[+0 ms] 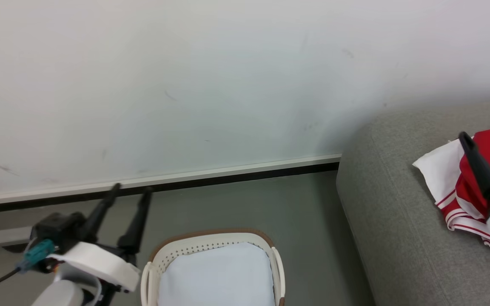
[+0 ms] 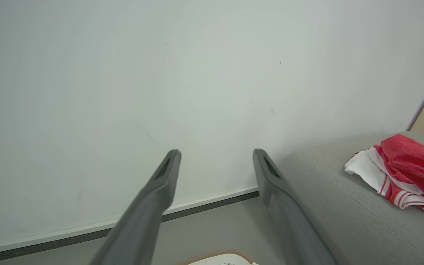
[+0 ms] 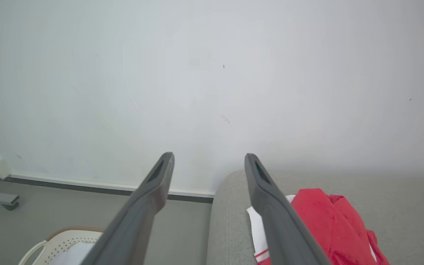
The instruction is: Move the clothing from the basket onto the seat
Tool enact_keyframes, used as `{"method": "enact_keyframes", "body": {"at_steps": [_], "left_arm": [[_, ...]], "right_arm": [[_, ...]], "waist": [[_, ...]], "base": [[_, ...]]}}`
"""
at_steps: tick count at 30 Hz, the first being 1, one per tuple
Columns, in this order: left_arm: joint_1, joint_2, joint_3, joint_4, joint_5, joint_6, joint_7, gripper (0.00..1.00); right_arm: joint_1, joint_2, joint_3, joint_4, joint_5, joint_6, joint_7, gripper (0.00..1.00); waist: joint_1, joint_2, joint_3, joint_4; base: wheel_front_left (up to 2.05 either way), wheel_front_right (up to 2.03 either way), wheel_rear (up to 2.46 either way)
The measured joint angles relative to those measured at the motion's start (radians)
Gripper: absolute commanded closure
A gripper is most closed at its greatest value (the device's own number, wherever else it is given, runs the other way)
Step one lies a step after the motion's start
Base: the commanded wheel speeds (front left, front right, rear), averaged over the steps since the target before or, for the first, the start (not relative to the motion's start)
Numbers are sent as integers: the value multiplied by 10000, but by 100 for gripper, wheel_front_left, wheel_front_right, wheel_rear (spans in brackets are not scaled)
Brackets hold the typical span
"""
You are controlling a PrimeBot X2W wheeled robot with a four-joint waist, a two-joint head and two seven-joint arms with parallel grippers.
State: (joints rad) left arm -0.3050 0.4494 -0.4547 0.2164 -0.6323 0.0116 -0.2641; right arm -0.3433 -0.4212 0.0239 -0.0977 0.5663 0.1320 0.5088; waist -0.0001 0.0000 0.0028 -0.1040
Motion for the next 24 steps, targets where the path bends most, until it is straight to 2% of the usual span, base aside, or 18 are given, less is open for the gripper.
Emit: {"method": "enact_keyframes", "body": {"at_steps": [4,8,12,16,20,24], "left_arm": [[444,-23,903,63,73,174,0,0],[949,-385,1898,50,282,219,0,0],[1547,-949,3187,-430,1221,332,0,0],[2269,-1707,3971,-546,1942,104,0,0],[2592,-2161,4554,-399,2554,-278,0,0],[2853,-2550,5030,-86,3043,-573,0,0]], "right_arm": [[261,867,-23,-161,-581,-2,-1430,0],[778,1639,-73,113,-1152,0,-2918,0],[1458,2336,-48,790,-1743,0,-4374,0],[2052,2656,334,1643,-1987,-4,-5730,0],[2358,2721,796,2374,-2084,0,-7047,0],[2428,2752,1267,2840,-2270,0,-7580,0]], "waist": [[0,0,-23,171],[1,0,-40,387],[1,0,-72,537],[1,0,-87,674],[1,0,-112,726],[1,0,-178,705]], "base": [[0,0,0],[0,0,0],[0,0,0],[0,0,0],[0,0,0],[0,0,0]]}}
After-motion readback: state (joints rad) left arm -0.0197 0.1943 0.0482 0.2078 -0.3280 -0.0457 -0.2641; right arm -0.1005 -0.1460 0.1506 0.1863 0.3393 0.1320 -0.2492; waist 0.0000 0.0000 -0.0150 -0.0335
